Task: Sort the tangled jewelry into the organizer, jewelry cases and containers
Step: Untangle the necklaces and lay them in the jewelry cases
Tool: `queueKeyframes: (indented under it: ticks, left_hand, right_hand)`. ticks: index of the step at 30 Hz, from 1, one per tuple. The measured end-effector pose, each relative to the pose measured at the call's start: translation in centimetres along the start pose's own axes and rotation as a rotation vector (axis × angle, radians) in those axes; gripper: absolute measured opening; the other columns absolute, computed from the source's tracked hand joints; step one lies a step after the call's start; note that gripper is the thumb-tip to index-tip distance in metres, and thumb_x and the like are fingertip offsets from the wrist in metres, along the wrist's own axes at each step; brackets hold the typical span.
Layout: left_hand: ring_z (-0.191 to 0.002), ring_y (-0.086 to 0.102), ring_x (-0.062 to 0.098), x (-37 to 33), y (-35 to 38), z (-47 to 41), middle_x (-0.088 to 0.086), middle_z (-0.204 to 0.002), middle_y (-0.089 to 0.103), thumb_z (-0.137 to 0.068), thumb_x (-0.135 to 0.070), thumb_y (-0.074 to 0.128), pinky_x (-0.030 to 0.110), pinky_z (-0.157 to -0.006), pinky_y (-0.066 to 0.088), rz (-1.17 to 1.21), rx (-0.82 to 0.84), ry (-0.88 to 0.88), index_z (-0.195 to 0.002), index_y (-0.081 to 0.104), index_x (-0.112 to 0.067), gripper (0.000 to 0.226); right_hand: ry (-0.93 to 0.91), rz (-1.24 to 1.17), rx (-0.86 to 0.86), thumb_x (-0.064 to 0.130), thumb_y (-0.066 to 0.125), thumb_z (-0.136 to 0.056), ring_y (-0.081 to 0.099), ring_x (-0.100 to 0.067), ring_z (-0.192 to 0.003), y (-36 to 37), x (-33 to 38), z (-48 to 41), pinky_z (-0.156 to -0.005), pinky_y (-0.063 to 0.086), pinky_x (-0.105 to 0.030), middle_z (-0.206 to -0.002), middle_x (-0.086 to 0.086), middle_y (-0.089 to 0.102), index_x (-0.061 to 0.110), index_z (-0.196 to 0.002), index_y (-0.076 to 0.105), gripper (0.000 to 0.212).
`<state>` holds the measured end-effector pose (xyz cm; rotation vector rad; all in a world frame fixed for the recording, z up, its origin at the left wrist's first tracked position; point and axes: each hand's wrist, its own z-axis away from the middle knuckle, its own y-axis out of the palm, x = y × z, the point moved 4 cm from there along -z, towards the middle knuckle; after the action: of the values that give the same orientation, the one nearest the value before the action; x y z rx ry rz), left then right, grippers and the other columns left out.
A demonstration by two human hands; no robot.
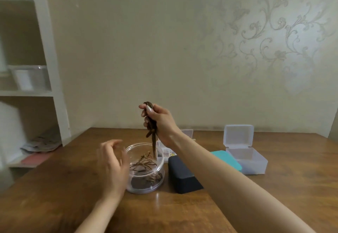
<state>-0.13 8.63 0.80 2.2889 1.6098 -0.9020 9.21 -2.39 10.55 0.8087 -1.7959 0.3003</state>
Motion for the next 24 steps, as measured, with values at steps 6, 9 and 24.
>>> queueKeyframes:
  ticks: [6,9,24]
  left_hand:
    - [-0.110,0.055,0.019,2.1,1.8,-0.1,0.003,-0.123,0.058,-0.095,-0.018,0.050,0.036,-0.091,0.047,0.127,0.195,-0.413,-0.122,0.049,-0.015,0.027]
    - [-0.106,0.058,0.022,1.8,1.7,-0.4,0.005,-0.118,0.061,-0.098,-0.015,0.044,0.038,-0.091,0.047,0.101,0.200,-0.474,-0.118,0.052,-0.013,0.022]
    - [-0.075,0.060,0.020,1.8,0.2,-1.6,0.005,-0.084,0.067,-0.099,-0.022,0.043,0.030,-0.064,0.046,-0.310,0.325,-0.482,-0.091,0.068,-0.012,0.028]
  right_hand:
    - [0.179,0.799,0.189,0.012,0.048,-0.098,0.047,-0.007,-0.059,1.7,-4.7,-1.5,-0.054,0.038,-0.016,-0.069,0.002,0.055,0.004,-0.097,0.065,0.019]
    - [0.316,1.248,0.466,0.014,0.051,-0.095,0.057,-0.017,-0.077,2.0,-7.7,-0.6,-0.066,0.044,-0.025,-0.094,-0.009,0.065,0.005,-0.111,0.063,0.022]
    - [-0.575,1.056,-0.056,0.024,0.059,-0.089,0.056,-0.002,-0.057,-0.3,1.2,4.0,-0.058,0.046,-0.020,-0.071,0.013,0.063,0.018,-0.090,0.067,0.010]
